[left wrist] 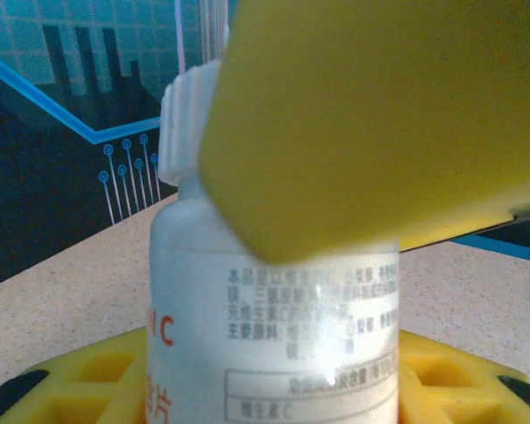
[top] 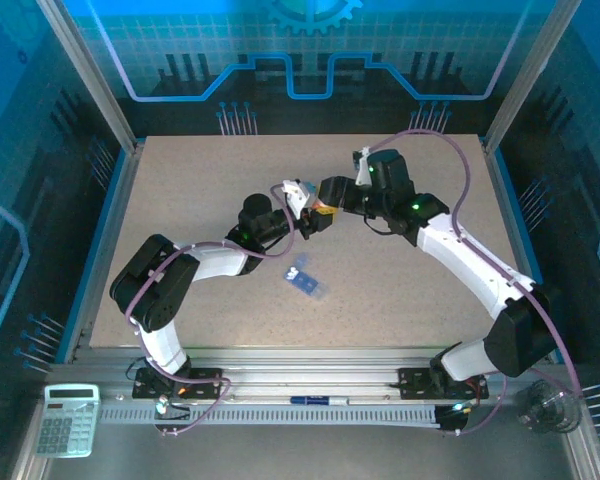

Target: Sort the pills into containers

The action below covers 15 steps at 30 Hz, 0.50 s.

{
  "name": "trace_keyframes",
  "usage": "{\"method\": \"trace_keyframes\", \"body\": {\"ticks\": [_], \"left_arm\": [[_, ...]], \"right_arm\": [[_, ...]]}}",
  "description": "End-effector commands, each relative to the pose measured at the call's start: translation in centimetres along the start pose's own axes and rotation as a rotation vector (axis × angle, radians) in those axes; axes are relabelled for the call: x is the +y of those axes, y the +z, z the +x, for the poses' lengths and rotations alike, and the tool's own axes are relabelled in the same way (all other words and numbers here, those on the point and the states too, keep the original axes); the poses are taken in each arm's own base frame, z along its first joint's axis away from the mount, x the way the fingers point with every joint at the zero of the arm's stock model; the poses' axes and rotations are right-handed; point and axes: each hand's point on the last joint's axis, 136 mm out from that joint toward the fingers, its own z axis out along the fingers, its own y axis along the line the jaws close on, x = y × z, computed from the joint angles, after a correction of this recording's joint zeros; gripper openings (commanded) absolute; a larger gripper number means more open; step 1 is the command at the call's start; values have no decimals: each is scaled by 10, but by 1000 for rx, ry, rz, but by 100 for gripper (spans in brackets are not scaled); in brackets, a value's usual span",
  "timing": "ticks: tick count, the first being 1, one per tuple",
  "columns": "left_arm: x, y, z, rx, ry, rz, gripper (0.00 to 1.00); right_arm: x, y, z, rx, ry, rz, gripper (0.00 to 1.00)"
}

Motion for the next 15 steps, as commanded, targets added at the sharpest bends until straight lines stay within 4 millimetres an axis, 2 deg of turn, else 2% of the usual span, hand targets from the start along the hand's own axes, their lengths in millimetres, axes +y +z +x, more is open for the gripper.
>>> {"method": "trace_keyframes", "body": {"ticks": [1, 4, 7, 12, 15], "left_arm": [[-1, -3, -30, -87, 36, -8, 0], [-2, -4, -29, -88, 24, -4, 0], [-2, -4, -28, -91, 8, 14, 0], [-11, -6, -28, -111, -35, 93, 0], [-15, -7, -28, -122, -60, 129, 0]], "right_arm": [[14, -26, -20, -14, -2, -65, 73], [18, -44, -28, -24, -19, -105, 82], [24, -58, -36, -34, -56, -145, 87], [28, -64, -43, -15, -213, -196, 87], [22, -59, -40, 23, -329, -173, 87]]}}
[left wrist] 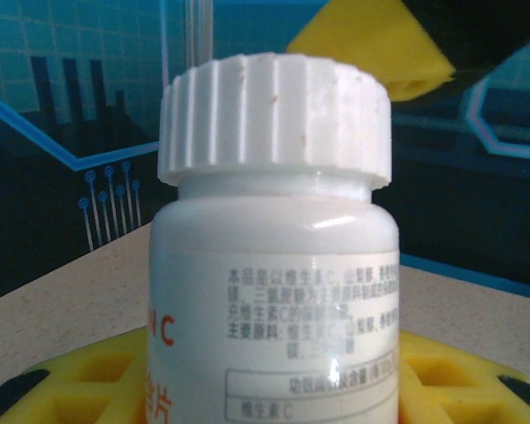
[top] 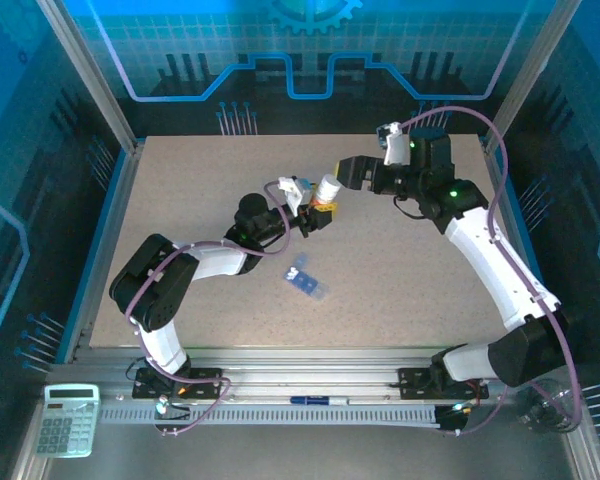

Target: Sort the pills into containers

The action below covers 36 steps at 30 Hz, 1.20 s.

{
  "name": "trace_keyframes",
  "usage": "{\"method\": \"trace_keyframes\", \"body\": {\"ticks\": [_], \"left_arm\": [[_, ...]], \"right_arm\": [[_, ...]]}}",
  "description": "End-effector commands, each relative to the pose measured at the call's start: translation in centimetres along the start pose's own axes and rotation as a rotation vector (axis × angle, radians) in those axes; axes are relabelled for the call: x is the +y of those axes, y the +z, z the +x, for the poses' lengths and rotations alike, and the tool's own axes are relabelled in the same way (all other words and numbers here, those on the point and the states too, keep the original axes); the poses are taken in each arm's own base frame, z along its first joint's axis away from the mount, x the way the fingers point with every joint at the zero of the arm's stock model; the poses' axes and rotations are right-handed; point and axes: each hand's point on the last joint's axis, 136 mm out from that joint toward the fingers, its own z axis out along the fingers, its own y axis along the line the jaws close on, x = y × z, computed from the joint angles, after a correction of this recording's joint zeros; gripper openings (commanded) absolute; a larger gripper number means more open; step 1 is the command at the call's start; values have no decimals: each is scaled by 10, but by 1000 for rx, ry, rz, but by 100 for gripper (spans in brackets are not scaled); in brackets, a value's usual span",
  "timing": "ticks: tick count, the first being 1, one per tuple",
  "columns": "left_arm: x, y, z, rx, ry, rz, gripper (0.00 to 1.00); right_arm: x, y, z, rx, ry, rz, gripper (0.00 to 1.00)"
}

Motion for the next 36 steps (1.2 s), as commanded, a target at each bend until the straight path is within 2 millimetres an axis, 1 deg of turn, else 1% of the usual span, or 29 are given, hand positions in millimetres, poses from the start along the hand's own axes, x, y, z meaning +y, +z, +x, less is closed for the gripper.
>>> {"method": "trace_keyframes", "body": {"ticks": [1, 7, 15, 22, 32, 36], "left_arm": [[-12, -3, -9, -49, -24, 80, 0], [-15, -3, -7, -43, -46, 109, 0], [-14, -3, -9, -43, -51, 117, 0], [-15, -3, -8, -41, -55, 120, 0], [-15, -4, -8, -35, -61, 119, 0], [-15, -4, -7, -30, -60, 118, 0]], "right_arm": [[2, 1, 9, 83, -164, -33, 87], [2, 14, 17, 152, -182, -74, 85], [5, 24, 28, 203, -186, -96, 82], [7, 28, 26, 197, -172, -109, 79], [11, 34, 28, 201, -153, -131, 70], [13, 36, 30, 209, -155, -131, 62]]}}
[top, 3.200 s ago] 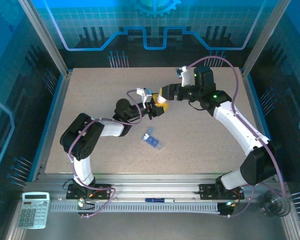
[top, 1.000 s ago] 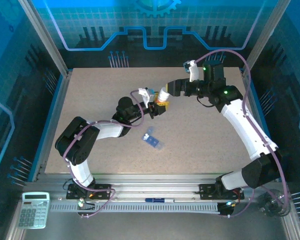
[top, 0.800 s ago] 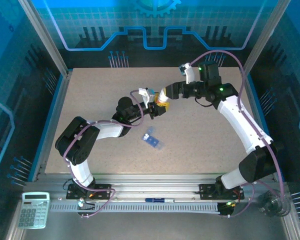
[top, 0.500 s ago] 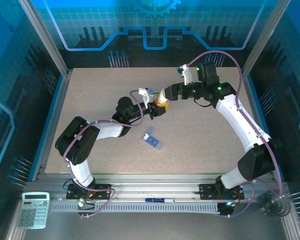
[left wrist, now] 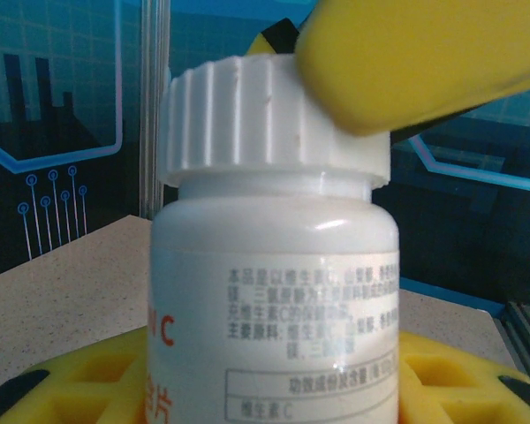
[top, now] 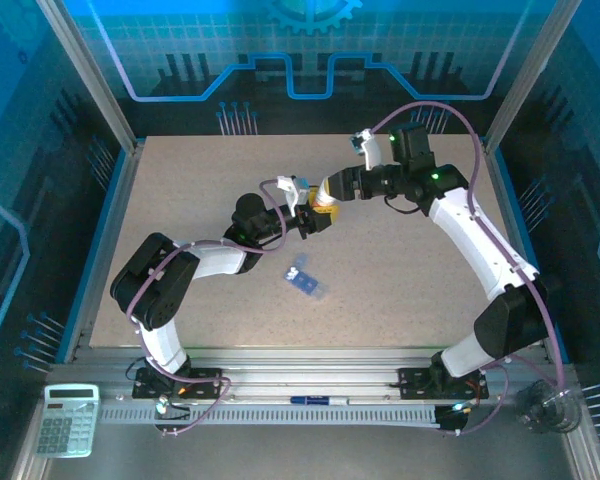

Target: Sort the pills into containers

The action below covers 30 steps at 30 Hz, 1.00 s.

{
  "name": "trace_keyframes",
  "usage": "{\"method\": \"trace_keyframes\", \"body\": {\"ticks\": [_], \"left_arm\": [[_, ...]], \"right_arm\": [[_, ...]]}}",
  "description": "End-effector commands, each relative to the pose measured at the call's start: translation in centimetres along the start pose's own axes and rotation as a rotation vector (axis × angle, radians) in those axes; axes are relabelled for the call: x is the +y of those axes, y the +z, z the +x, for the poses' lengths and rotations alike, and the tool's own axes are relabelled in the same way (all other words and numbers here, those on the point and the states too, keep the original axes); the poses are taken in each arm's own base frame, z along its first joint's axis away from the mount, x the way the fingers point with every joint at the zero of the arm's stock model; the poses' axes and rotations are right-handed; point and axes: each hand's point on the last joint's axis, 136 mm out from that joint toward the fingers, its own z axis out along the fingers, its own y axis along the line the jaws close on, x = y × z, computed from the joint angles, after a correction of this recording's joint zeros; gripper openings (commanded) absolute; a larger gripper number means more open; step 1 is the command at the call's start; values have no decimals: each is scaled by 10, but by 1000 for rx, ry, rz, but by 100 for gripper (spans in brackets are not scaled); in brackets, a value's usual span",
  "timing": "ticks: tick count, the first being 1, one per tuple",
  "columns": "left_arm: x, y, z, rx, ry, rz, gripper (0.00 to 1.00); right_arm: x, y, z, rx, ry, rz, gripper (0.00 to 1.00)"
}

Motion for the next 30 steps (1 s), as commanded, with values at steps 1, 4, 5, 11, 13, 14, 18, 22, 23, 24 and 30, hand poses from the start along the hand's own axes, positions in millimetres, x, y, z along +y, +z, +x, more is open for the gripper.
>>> {"method": "trace_keyframes", "body": {"ticks": [1, 4, 5, 11, 13, 14, 18, 22, 23, 24, 30], "left_arm": [[-3, -2, -4, -15, 17, 24, 0], [-3, -1, -5, -17, 18, 26, 0], [-3, -1, -6, -17, 18, 27, 0], [-2, 0, -9, -22, 20, 24, 0], [-1, 0, -9, -21, 23, 19, 0], [-2, 1, -10, -21, 25, 20, 0], [-1, 1, -10, -17, 23, 19, 0], [-1, 2, -9, -10, 23, 16, 0], [0, 2, -8, -9, 22, 16, 0], [0, 2, -8, -8, 23, 16, 0], [0, 1, -5, -2, 21, 13, 0]], "right_arm": [[12, 1, -6, -6, -20, -35, 60], [14, 3, -4, 2, -17, -34, 50], [14, 3, -3, 4, -16, -30, 48], [8, 13, 8, 13, 68, 53, 42], [-2, 18, 18, 13, 146, 137, 40], [-6, 20, 23, 10, 178, 176, 40], [-13, 28, 38, -48, 264, 278, 41], [-7, 28, 35, -74, 268, 272, 44], [-6, 27, 33, -71, 264, 268, 46], [-5, 24, 29, -70, 256, 261, 48], [0, -4, 7, -121, 214, 210, 69]]}}
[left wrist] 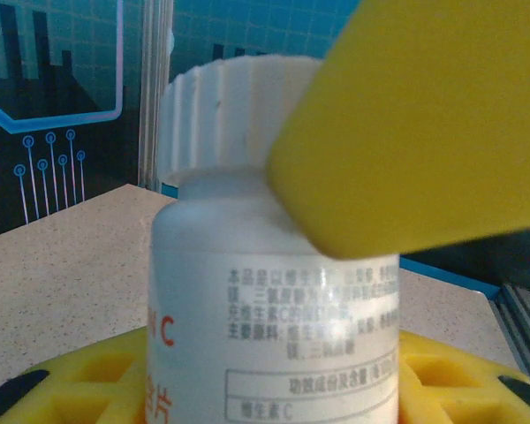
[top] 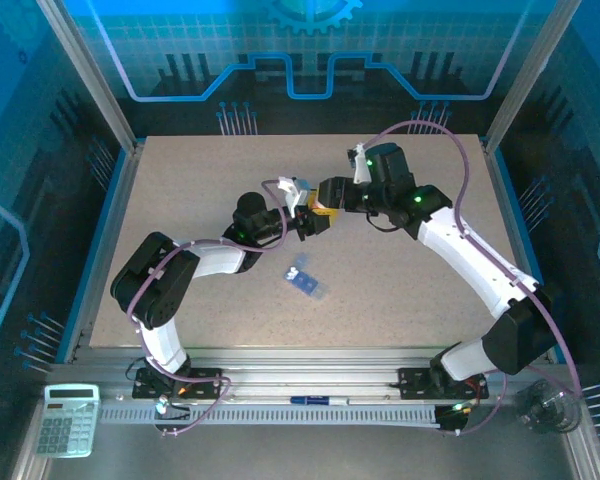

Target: Sort the pills into containers

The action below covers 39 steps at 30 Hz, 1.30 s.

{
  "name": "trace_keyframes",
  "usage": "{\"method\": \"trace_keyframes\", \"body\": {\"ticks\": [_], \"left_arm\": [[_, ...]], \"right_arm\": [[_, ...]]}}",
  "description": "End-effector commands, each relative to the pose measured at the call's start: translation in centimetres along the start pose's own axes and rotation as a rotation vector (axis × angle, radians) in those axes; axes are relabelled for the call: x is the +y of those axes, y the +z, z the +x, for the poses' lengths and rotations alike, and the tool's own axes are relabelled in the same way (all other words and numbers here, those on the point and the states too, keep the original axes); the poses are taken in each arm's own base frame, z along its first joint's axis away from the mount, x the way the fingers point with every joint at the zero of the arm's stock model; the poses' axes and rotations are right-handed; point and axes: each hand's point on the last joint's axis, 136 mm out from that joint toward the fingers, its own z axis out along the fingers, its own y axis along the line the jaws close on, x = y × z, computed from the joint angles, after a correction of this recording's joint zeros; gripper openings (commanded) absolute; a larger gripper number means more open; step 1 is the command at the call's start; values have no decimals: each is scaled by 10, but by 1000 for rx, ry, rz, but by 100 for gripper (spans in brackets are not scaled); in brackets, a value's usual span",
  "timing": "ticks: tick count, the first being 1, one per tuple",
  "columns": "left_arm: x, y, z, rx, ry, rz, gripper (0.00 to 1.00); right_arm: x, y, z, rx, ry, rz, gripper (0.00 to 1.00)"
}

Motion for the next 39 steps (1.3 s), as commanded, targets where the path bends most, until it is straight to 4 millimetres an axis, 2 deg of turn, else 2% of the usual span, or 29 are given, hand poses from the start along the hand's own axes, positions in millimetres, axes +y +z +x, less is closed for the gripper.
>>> {"method": "trace_keyframes", "body": {"ticks": [1, 4, 7, 11, 23, 33, 39], "left_arm": [[-6, 2, -21, -60, 63, 19, 0], [-6, 2, -20, -57, 63, 20, 0], [-6, 1, -20, -57, 65, 21, 0], [-6, 2, -19, -56, 64, 25, 0], [-9, 0, -22, -58, 64, 28, 0], [-10, 0, -25, -59, 69, 30, 0], [-10, -1, -25, -58, 67, 32, 0]], "right_arm": [[9, -24, -15, -36, -34, -58, 73], [19, -41, -23, -95, -100, -150, 81], [23, -55, -29, -136, -165, -199, 84], [21, -58, -35, -137, -209, -208, 85], [20, -27, -32, -34, -203, -236, 82], [18, -13, -25, 12, -194, -243, 72], [16, -8, -19, 33, -187, -246, 60]]}}
